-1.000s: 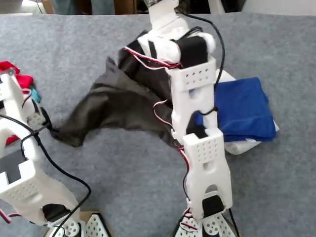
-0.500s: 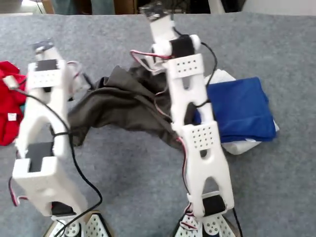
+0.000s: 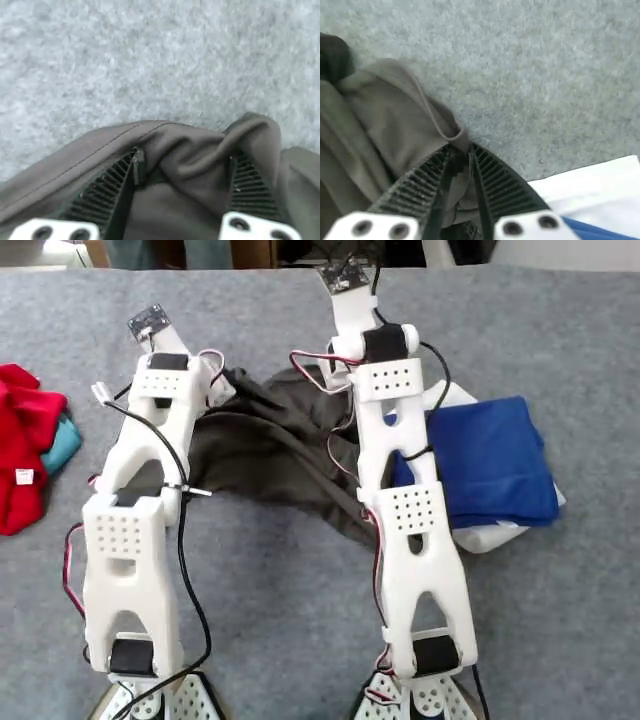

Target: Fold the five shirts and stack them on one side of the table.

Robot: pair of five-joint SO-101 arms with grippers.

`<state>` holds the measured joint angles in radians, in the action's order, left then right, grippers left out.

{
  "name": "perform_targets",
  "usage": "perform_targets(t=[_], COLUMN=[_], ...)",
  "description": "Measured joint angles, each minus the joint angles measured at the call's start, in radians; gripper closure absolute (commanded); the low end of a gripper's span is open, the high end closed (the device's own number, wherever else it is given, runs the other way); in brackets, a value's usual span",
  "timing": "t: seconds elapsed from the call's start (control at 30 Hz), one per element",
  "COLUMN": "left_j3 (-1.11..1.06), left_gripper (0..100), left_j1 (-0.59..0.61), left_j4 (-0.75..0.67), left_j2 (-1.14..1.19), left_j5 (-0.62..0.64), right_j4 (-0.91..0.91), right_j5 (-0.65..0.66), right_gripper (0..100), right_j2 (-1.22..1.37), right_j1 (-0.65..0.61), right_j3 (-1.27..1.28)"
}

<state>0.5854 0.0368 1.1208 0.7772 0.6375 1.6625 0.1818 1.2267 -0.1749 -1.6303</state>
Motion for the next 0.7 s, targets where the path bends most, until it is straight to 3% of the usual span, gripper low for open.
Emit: perform_targets(t=[0.1, 0.37, 0.5, 0.6, 0.7], left_j3=[0.195, 0.621, 0.710, 0.735, 0.761], left_gripper=[97, 97, 97, 94, 80], left_j1=[0.000, 0.000, 0.000, 0.000, 0.000], left_j4=[0.118, 0.497, 0.615, 0.623, 0.624], left_j2=[0.080, 0.195, 0.216, 0.219, 0.222], left_j5=[0.009, -0.025, -0.161, -0.180, -0.176], right_j4=[0.000, -0.009, -0.009, -0.009, -0.009], right_j5=[0.000, 0.000, 0.000, 0.000, 0.000], right_gripper=[98.3, 98.3, 98.3, 98.3, 98.3], right_j2=[0.002, 0.002, 0.002, 0.002, 0.002], right_j1=[0.000, 0.000, 0.000, 0.000, 0.000], right_j3=[0.000, 0.000, 0.000, 0.000, 0.000])
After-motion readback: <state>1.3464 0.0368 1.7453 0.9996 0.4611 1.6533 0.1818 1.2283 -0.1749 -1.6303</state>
